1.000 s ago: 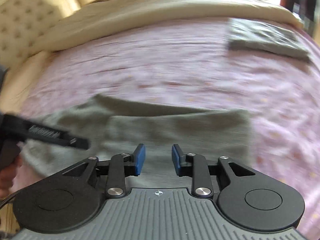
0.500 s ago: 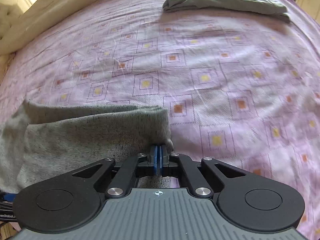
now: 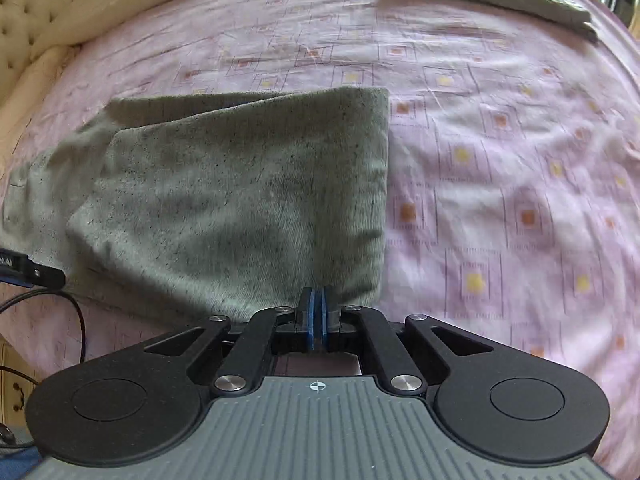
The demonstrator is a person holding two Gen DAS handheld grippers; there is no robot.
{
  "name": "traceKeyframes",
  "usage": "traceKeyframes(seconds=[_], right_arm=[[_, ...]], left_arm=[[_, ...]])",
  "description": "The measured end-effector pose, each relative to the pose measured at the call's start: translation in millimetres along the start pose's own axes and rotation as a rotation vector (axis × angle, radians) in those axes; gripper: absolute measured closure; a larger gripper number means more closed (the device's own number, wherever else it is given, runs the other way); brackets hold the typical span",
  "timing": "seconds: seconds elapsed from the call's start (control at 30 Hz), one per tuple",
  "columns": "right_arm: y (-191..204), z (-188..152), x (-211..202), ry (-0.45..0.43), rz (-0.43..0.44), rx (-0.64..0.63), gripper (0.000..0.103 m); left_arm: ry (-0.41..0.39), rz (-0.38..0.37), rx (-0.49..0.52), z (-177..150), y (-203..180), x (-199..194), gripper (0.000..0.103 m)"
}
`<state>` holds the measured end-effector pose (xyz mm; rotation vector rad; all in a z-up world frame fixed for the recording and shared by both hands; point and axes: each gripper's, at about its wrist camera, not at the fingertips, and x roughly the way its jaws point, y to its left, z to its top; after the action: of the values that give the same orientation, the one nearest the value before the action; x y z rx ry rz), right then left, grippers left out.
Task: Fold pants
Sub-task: 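Move the left tool to the trouser waistband end and close on it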
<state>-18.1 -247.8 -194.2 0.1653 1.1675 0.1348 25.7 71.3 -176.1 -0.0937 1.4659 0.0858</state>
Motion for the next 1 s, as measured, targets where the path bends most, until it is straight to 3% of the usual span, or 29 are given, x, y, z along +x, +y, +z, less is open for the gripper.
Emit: traceKeyframes(seconds=[0.17,0.4,0.63,0.8,0.9,0.97,1.0], right_arm=[[15.7,9.1,-9.2,-0.028,-0.049,0.002,0.098],[85.6,35.5,-27.1,-0.144,0.016,-0.045,0.097],[184.0,37.0,-9.2,-0.098,0.086,-0.052,0.097],[238.6,36.4,0.2,-0.085,0.1,-0.06,0.097],[262.5,34.9,3.6,-0.077,0.089,-0.067,0.097],[272.9,34.1,3.7,-0.074,0.082,-0.066,0.097],[277.7,33.4,3.7,-0.071,0.078,-0.067,0.097]], left_arm=[[-0.034,0.006,-0.064,1.5,48.4,-8.9,0.032],[-0.107,0.01,-0.08,13.9,130.7,-19.9,0.032],[-0.162,0.023,-0.076,37.4,210.5,-22.8,0.031],[-0.166,-0.026,-0.09,50.4,257.3,-15.8,0.029],[-0.117,-0.089,-0.081,59.2,269.8,11.2,0.024],[-0.077,-0.143,-0.082,60.7,276.0,27.8,0.019],[-0.067,-0.166,-0.085,61.0,277.0,34.6,0.011]])
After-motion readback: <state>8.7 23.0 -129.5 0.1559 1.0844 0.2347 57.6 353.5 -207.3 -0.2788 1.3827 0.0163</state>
